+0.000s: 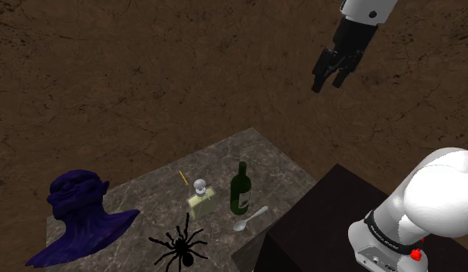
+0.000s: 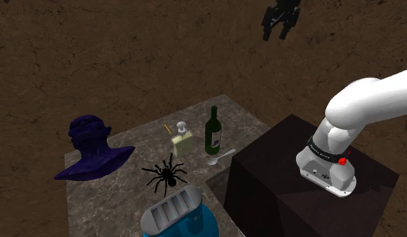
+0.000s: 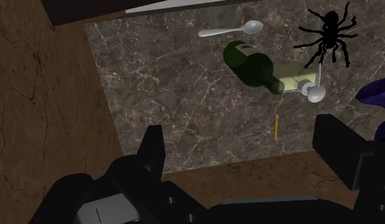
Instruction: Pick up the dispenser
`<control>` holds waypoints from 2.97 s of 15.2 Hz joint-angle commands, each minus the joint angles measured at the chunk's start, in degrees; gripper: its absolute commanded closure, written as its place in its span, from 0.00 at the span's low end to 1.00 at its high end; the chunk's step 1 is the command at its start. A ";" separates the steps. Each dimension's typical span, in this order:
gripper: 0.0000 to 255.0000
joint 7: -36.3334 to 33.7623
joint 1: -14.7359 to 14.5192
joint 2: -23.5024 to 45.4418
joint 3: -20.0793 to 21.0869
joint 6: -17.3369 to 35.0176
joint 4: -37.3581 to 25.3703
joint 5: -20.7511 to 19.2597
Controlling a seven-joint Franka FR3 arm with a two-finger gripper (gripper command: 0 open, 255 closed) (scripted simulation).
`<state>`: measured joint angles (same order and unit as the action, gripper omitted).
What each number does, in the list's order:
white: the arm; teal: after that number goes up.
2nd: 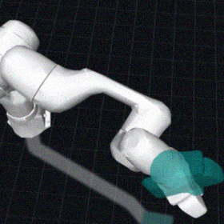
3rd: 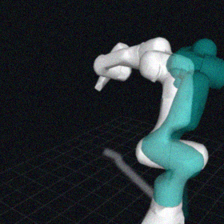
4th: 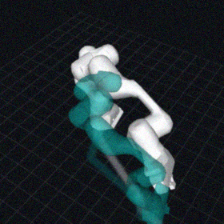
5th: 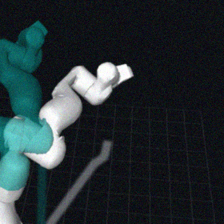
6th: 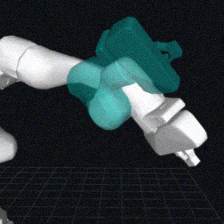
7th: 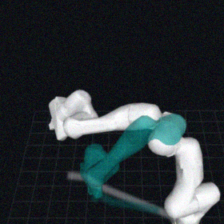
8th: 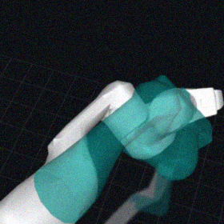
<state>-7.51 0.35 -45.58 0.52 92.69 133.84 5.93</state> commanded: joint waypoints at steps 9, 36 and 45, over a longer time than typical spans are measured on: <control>0.00 -6.01 -1.98 8.34 8.08 12.90 4.64 2.09; 0.00 -40.54 -8.28 65.39 23.69 41.02 -15.55 -24.35; 0.00 -46.41 -15.29 81.56 19.59 40.95 -28.66 -31.65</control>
<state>-53.63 -14.57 34.92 20.45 133.36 105.88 -25.29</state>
